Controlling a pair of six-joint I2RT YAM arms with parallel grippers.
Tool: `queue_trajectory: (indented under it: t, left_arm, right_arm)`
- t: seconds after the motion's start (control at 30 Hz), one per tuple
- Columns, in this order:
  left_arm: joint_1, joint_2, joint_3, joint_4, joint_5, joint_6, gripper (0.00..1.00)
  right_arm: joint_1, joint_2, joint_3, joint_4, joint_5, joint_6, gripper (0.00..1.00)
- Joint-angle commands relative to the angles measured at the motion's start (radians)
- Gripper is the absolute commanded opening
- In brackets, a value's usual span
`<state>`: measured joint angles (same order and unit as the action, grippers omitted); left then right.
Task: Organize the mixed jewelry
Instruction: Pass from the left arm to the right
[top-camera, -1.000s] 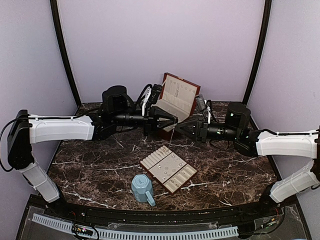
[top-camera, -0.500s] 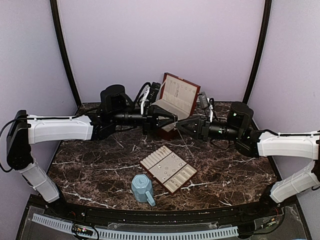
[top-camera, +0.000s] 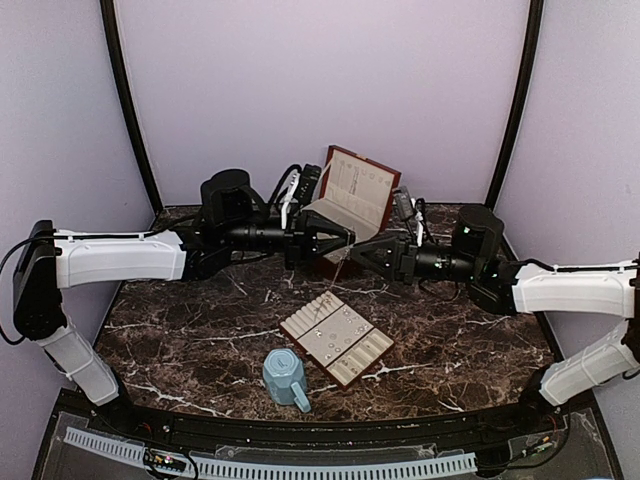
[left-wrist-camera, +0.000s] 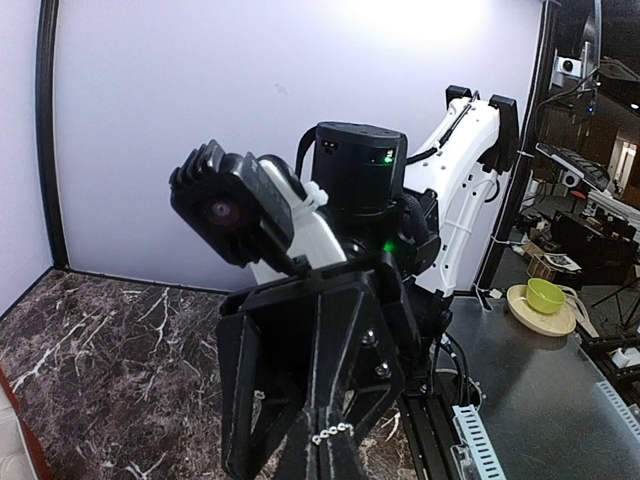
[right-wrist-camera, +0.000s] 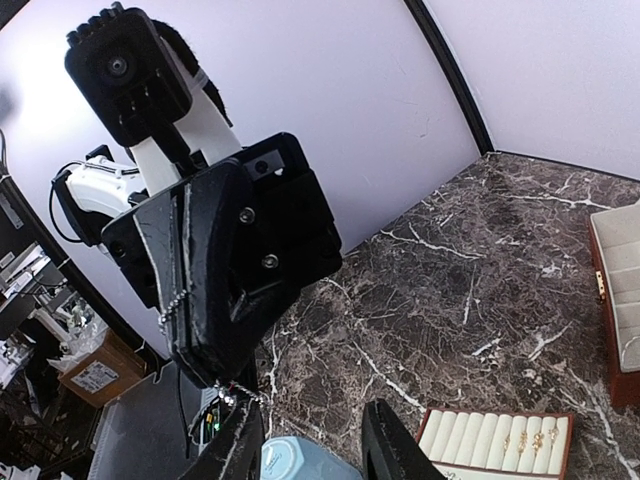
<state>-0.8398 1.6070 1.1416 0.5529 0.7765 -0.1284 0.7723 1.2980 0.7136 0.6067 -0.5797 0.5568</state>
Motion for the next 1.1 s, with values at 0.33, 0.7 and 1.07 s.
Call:
queue_trajectory:
  t: [0.33, 0.7, 1.07]
  left_arm:
    - [-0.002, -0.033, -0.003, 0.056, 0.030, -0.024, 0.00]
    - [-0.001, -0.030, -0.004, 0.060, 0.027, -0.026, 0.00]
    - [-0.001, -0.031, -0.010, 0.062, 0.016, -0.022, 0.00]
  right_arm:
    - [0.021, 0.022, 0.037, 0.051, -0.004, -0.024, 0.35]
    - [0.040, 0.059, 0.067, 0.064, -0.028, -0.028, 0.35]
    - [0.047, 0.060, 0.064, 0.087, -0.035, -0.012, 0.38]
